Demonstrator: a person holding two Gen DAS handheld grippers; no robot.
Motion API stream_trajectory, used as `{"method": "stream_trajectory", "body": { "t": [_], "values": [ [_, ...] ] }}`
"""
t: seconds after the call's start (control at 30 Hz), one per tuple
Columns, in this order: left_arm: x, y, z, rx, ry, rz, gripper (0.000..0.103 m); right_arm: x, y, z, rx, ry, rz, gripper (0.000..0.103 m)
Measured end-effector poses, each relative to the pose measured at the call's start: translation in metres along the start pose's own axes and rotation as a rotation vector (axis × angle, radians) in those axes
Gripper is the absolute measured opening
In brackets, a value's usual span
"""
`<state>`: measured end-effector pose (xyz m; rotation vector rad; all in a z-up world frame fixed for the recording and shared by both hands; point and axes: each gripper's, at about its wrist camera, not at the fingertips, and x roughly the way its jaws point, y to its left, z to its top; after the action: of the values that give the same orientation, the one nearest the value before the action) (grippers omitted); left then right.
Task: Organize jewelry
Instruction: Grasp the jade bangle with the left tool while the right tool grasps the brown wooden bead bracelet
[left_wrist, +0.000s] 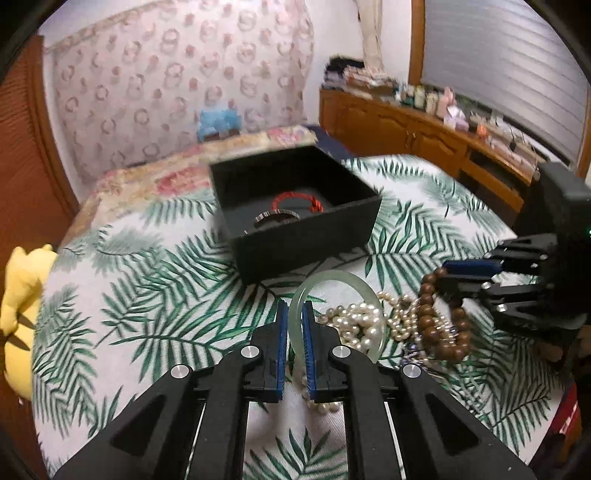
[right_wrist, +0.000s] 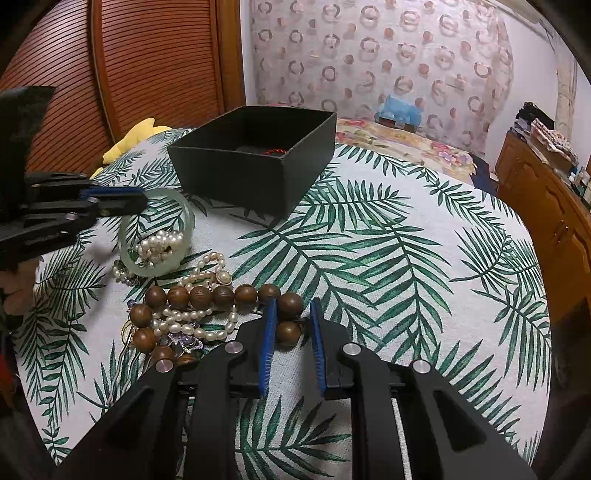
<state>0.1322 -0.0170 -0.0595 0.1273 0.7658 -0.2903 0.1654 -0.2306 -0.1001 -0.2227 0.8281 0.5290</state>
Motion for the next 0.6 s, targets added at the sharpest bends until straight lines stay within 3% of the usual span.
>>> {"method": "stream_trajectory", "body": {
  "t": [0.23, 0.6],
  "values": [
    [-0.035, -0.004, -0.009, -0.043, -0.096, 0.015, 0.007, 0.000, 0.001, 0.000, -0.005, 0.000, -0.007, 0.019],
    [-0.052, 0.004, -0.021, -0.068, -0.131, 0.015, 0.007, -0.008, 0.006, 0.004, 0.012, -0.008, 0.038, 0.017]
  ]
}}
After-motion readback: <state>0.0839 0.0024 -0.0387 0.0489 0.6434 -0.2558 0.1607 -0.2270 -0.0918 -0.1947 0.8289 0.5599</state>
